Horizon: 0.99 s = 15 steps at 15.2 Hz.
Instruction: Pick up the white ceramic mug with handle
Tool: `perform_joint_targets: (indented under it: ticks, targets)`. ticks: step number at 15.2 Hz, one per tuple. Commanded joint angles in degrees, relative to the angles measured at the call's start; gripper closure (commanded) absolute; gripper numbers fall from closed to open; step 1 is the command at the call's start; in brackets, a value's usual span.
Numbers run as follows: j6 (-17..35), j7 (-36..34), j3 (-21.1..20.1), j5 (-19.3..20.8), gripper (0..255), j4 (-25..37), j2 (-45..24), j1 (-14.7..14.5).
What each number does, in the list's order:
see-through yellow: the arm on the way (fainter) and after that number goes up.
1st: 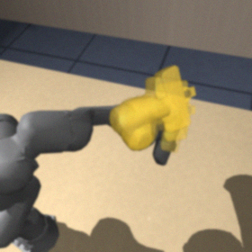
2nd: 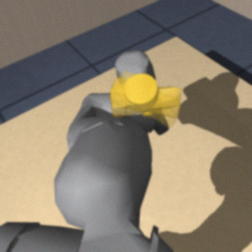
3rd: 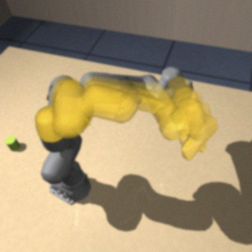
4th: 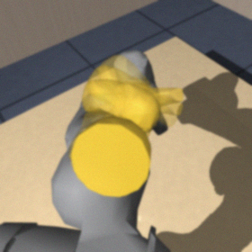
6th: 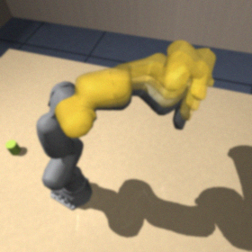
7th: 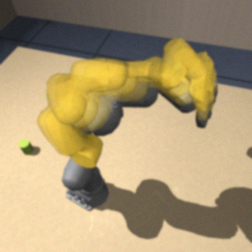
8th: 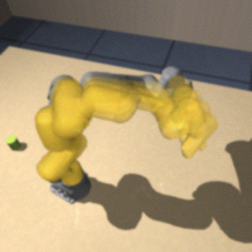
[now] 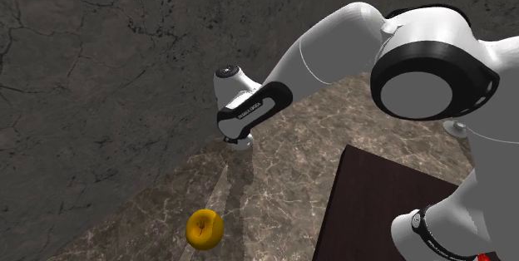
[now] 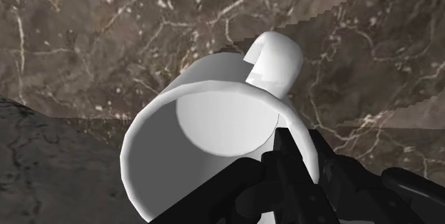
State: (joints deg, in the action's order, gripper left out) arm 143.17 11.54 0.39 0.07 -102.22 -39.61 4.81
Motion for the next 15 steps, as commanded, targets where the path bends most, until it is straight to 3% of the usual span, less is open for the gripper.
perform_joint_targets:
  ticks: [1,15]
  targets:
    - [-0.96,0.02,0.01,0.00,255,-0.10,1.09,0.01]
    - [-7.20,0.03,0.03,0.03,255,-0.60,7.84,-0.01]
